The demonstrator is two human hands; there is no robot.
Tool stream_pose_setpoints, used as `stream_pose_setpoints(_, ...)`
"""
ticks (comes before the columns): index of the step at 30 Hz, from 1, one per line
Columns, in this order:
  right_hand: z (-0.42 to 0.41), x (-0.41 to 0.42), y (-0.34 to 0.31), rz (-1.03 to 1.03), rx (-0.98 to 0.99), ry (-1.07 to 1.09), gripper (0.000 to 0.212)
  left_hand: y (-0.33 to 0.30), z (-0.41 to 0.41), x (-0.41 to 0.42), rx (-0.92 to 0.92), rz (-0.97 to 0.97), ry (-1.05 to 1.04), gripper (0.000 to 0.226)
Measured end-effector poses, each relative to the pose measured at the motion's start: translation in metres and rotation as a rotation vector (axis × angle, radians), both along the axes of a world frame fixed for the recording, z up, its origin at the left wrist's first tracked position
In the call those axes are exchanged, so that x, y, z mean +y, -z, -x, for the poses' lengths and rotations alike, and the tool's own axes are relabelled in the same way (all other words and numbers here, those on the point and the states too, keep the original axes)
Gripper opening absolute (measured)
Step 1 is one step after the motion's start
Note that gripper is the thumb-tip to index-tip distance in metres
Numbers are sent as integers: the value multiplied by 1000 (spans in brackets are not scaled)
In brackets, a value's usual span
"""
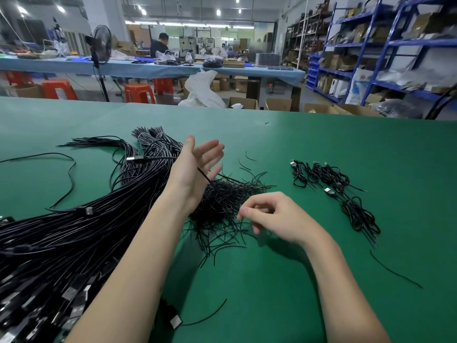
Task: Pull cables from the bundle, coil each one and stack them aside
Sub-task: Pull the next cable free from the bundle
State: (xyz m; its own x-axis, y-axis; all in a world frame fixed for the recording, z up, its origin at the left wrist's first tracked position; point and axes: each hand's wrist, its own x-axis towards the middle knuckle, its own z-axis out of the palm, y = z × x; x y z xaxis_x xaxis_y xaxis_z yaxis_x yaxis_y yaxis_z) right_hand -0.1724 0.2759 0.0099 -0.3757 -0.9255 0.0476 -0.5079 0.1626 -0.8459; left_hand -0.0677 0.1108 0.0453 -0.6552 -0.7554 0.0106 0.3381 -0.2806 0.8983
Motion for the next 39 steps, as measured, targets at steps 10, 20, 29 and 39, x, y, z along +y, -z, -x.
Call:
stream_pose_setpoints(10,-8,-16,3,79,140,132,14,10,-6,0,-137,-190,132,49)
stream_pose_setpoints(20,-30,-24,0,-53,-68,-186,13,12,2,8,-50,-283,234,77)
stream_pose_setpoints(29,-20,-17,6,-171,-77,-121,24,1,-7,5,17,-194,596,61)
stream_pose_setpoints(39,0,-7,6,1,486,228,30,-4,-31,8,-90,131,1232,71)
